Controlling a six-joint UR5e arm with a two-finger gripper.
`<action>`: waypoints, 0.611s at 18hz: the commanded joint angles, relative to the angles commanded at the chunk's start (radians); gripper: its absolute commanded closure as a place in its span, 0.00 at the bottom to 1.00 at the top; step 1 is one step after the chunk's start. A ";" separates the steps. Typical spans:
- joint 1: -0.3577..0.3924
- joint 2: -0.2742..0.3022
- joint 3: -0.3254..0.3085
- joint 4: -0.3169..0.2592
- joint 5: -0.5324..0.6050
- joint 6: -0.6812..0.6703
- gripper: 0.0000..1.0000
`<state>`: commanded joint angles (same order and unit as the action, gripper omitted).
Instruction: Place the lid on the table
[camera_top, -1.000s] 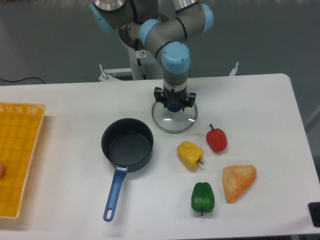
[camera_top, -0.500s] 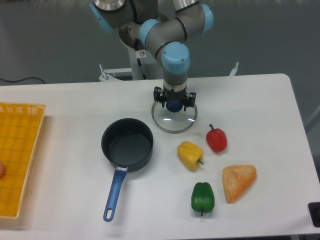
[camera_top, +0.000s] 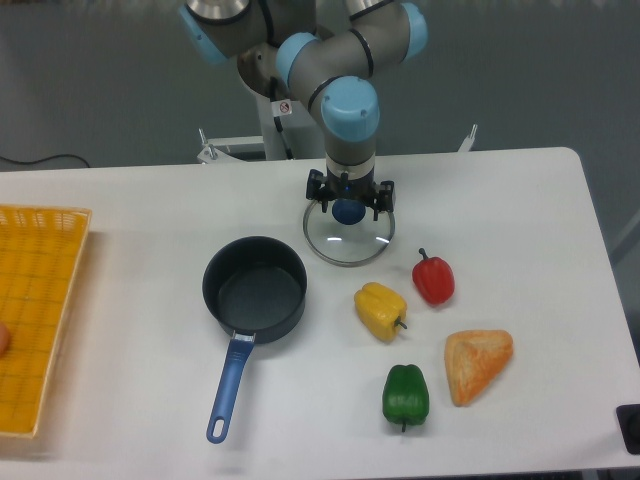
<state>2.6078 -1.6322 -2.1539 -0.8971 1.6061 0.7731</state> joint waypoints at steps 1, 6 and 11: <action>0.000 0.006 0.021 -0.026 -0.002 0.002 0.00; -0.012 -0.003 0.176 -0.150 -0.005 0.006 0.00; -0.020 -0.058 0.316 -0.252 -0.003 0.008 0.00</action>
<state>2.5878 -1.6902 -1.8380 -1.1487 1.6030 0.7808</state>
